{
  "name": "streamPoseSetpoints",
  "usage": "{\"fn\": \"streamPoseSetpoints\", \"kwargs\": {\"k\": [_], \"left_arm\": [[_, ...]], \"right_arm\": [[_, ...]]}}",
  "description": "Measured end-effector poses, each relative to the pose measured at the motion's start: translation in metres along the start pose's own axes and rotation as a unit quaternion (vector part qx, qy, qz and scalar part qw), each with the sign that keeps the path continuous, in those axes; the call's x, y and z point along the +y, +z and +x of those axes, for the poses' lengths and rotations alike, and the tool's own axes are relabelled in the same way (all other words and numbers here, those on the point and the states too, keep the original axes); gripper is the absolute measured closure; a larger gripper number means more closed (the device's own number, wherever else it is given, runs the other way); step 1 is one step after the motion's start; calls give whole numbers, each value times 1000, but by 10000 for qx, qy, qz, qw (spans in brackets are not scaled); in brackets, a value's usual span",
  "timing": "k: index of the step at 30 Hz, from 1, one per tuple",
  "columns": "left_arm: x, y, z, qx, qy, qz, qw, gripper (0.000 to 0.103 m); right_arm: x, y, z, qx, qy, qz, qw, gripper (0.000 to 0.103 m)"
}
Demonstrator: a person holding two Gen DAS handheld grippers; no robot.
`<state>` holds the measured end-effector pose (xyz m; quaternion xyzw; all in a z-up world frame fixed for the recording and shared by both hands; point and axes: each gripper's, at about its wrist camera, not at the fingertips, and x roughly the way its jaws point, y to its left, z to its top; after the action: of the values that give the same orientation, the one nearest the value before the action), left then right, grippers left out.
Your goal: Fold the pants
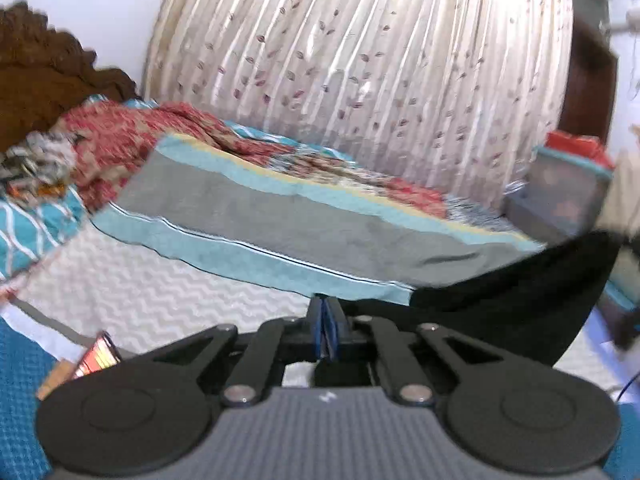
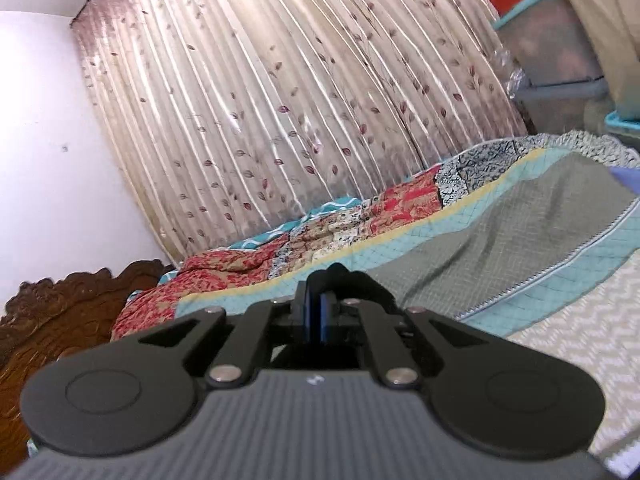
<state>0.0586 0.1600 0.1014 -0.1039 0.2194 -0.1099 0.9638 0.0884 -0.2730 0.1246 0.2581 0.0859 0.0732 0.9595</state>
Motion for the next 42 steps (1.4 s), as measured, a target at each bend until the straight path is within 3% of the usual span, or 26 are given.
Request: {"fn": "streamPoseSetpoints", "kwargs": {"k": [3, 4, 5, 7, 9, 10, 13, 16, 17, 19, 21, 22, 23, 25, 26, 27, 28, 29, 30, 32, 33, 36, 39, 42], "left_arm": [[7, -17, 0, 354, 118, 17, 9993, 89], [10, -25, 6, 552, 213, 23, 9982, 76], [13, -34, 14, 813, 276, -77, 9963, 61], [18, -54, 13, 1205, 189, -369, 9918, 45], [11, -66, 30, 1512, 64, -415, 9876, 40], [6, -73, 41, 1632, 11, -342, 9860, 36], [-25, -87, 70, 1777, -173, 93, 9839, 10], [-52, -97, 102, 1850, -229, 511, 9811, 7], [-59, -101, 112, 1893, -273, 521, 9802, 4], [-69, -100, 132, 1942, -305, 483, 9793, 0], [-75, -101, 153, 2063, -266, 419, 9772, 0], [-76, -102, 161, 2154, -288, 333, 9755, 7], [-78, -104, 168, 2246, -337, 235, 9736, 33], [-81, -106, 180, 2521, -494, 129, 9664, 62], [-81, -107, 181, 2558, -525, 76, 9653, 71], [-83, -105, 182, 2527, -495, 92, 9662, 73], [-81, -102, 175, 2459, -484, 129, 9680, 76], [-77, -96, 165, 2352, -497, 168, 9705, 79], [-73, -89, 155, 2245, -496, 192, 9730, 81], [-59, -72, 126, 1928, -349, 259, 9803, 83], [-49, -63, 108, 1775, -278, 251, 9834, 83], [-19, -38, 49, 1368, -99, 122, 9905, 83], [2, -30, -7, 1113, 163, 199, 9935, 82], [10, -51, -31, 1413, 340, 231, 9891, 67]], "right_arm": [[-14, -41, -25, 394, -217, -140, 9989, 94], [-18, -54, -28, 535, -429, -335, 9971, 91], [-24, -73, -36, 724, -798, -600, 9924, 90], [-36, -96, -32, 1046, -1644, -1085, 9748, 83], [-49, -106, -32, 1105, -2210, -1332, 9598, 68], [-57, -104, -32, 1054, -2274, -1306, 9592, 58], [-78, -86, -23, 893, -2175, -785, 9688, 55], [-91, -68, 0, 707, -1920, -285, 9784, 44], [-97, -63, 16, 792, -1820, -281, 9797, 37], [-101, -62, 46, 1082, -1743, -419, 9778, 31], [-114, -64, 83, 1451, -1725, -457, 9732, 27], [-121, -68, 105, 1714, -1719, -415, 9692, 25], [-126, -73, 122, 1957, -1721, -353, 9648, 24], [-136, -90, 161, 2458, -1790, -321, 9521, 23], [-140, -101, 177, 2708, -1855, -319, 9440, 23], [-145, -110, 188, 2933, -1907, -301, 9363, 24], [-149, -122, 198, 3191, -1925, -236, 9277, 39], [-148, -126, 201, 3286, -1881, -236, 9253, 83], [-142, -126, 198, 3242, -1853, -366, 9269, 97], [-132, -111, 179, 2856, -1716, -429, 9419, 97], [-132, -94, 159, 2449, -1711, -307, 9538, 97], [-145, -35, 90, 1284, -1886, 248, 9733, 98], [-159, 11, 0, 222, -2201, 567, 9736, 98], [-173, 20, -85, -290, -2577, 804, 9624, 98]]}}
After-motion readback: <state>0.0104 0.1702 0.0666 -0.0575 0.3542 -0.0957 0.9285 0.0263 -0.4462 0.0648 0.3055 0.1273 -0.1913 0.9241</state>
